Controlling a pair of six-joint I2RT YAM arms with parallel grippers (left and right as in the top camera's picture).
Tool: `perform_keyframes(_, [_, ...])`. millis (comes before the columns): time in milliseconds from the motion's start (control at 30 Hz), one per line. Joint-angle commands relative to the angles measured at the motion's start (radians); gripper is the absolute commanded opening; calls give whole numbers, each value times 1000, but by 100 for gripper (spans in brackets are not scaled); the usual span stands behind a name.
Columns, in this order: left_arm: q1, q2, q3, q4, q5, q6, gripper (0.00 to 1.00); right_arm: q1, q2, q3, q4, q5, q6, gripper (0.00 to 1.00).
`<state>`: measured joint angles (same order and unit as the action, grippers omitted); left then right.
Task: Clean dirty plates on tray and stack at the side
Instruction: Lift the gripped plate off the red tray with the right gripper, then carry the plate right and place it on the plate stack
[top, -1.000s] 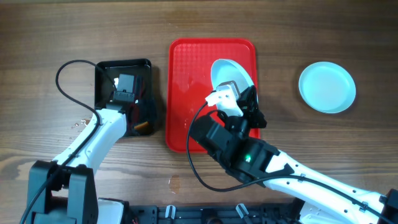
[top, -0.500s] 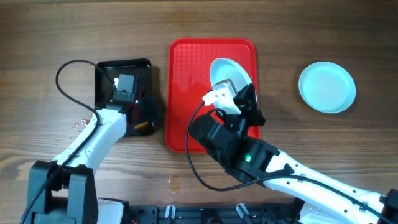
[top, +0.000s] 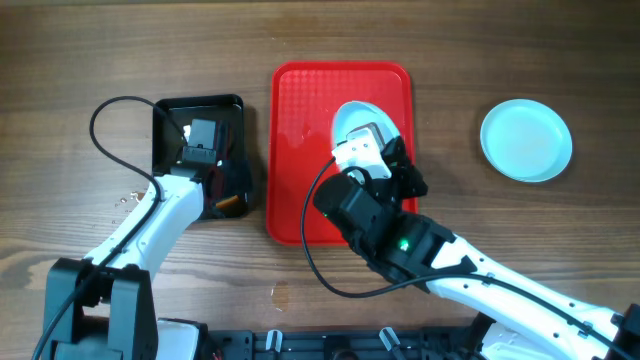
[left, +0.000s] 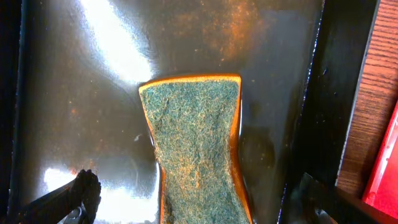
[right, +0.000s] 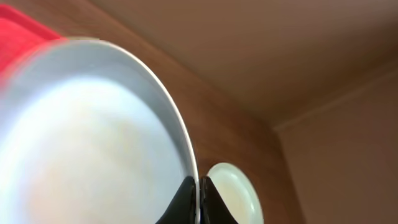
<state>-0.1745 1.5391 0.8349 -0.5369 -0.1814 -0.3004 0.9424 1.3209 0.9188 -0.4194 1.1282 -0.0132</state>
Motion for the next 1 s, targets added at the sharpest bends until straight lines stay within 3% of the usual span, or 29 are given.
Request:
perform_keyframes(0, [4,2,-2,2,6,5,100,-2,-19,5,-29,-43,148,4])
perform_keyframes(133, [4,2,-2,2,6,5,100,-41,-33,7,-78,-22,151,4])
perform_keyframes(267, [4,2,-2,2,6,5,100,-87,-44,7,-89,-134,121,5])
perform_keyframes(533, [4,2,-2,2,5,6,100,-199,-63,8,-121,-301,307,4])
perform_keyframes(633, [4,2,-2,2,6,6,100,-289,-83,8,-119,-396,383,4])
perform_keyframes(867, [4,2,-2,2,6,5,100,-620,-124,8,-124,-857,445,4])
perform_keyframes(967, [4,2,-2,2,5,5,100,-752,-122,8,-146,-937,486,4])
